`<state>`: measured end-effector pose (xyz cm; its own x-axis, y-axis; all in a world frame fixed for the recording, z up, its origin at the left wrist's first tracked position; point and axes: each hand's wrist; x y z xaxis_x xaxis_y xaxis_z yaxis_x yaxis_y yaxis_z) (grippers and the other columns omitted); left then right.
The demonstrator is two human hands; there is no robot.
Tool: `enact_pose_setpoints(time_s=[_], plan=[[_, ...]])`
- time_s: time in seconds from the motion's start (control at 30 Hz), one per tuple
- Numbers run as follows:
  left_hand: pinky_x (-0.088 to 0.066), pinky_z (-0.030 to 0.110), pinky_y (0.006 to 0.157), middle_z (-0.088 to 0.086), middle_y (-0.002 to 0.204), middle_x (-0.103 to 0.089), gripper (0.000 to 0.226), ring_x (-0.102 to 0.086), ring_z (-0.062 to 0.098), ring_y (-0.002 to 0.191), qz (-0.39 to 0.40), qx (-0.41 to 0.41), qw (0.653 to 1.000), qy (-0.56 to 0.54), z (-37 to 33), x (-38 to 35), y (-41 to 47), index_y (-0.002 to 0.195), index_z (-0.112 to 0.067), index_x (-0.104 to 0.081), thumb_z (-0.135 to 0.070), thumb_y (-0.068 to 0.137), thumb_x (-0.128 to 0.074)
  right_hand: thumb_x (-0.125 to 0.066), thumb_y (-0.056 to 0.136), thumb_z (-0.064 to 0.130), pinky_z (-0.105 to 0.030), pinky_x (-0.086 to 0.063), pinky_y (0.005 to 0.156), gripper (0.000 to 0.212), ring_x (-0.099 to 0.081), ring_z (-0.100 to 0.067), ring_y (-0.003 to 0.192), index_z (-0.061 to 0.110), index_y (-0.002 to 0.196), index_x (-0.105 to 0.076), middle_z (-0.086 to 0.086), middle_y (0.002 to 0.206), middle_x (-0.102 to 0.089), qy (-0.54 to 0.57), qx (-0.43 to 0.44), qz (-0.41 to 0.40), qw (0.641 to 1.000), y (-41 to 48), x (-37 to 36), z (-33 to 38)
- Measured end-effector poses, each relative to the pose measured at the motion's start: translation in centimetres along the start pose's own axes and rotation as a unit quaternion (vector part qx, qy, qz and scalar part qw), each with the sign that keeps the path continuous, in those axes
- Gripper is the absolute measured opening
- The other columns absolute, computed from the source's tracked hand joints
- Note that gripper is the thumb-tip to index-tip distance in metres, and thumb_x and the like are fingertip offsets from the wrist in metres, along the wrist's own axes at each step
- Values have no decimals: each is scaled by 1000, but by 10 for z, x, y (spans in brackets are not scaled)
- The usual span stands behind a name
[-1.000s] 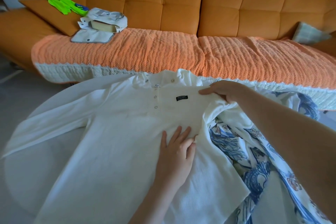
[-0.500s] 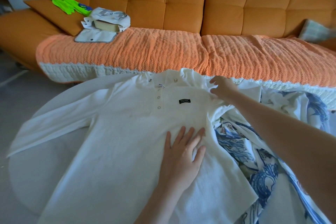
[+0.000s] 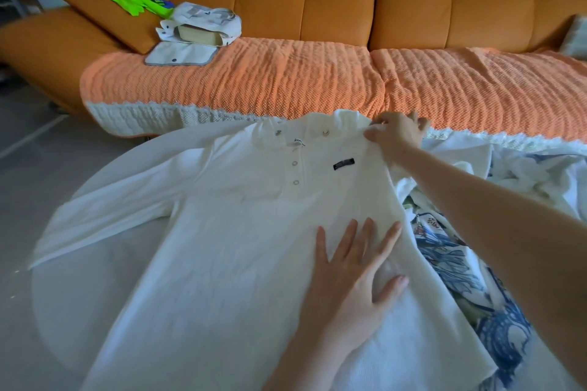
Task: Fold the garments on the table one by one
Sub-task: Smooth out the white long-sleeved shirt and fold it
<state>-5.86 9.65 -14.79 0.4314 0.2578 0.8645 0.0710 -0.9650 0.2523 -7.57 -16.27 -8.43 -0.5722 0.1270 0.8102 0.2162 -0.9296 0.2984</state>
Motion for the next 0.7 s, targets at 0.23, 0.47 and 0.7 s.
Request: enact_pose_setpoints(time_s=[0.23,0.47,0.7], plan=[[8,51,111,-2,156,-21,56,-8,14,146,6,3,1000,16,6,-11,1,144,-46,-20,-61,91,-26,-61,87,33,-41,-17,108,36,-27,-32,129,22,121,-59,-10,131,-47,-134,10,139,981,-9,-21,-13],[10,45,114,-9,156,-17,64,-6,8,145,21,23,999,28,9,-7,4,147,-42,-8,-60,87,-20,-58,88,12,-29,-43,76,14,-50,-14,73,9,93,-70,-5,92,-65,37,48,88,994,-50,43,-7],[11,38,114,-10,154,-23,74,-15,7,143,5,49,999,0,-1,4,-1,144,-33,-30,-57,77,-8,-59,85,51,-25,-46,58,53,-47,-15,47,8,56,-46,-1,44,-48,-44,-85,200,975,-112,67,-34]])
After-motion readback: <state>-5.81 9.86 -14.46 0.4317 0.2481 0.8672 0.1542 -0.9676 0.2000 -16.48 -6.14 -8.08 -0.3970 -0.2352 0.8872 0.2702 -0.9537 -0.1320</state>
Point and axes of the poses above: each hand's wrist, its own y-axis towards the middle knuckle, its own x-axis out of the back of the hand, z = x × y
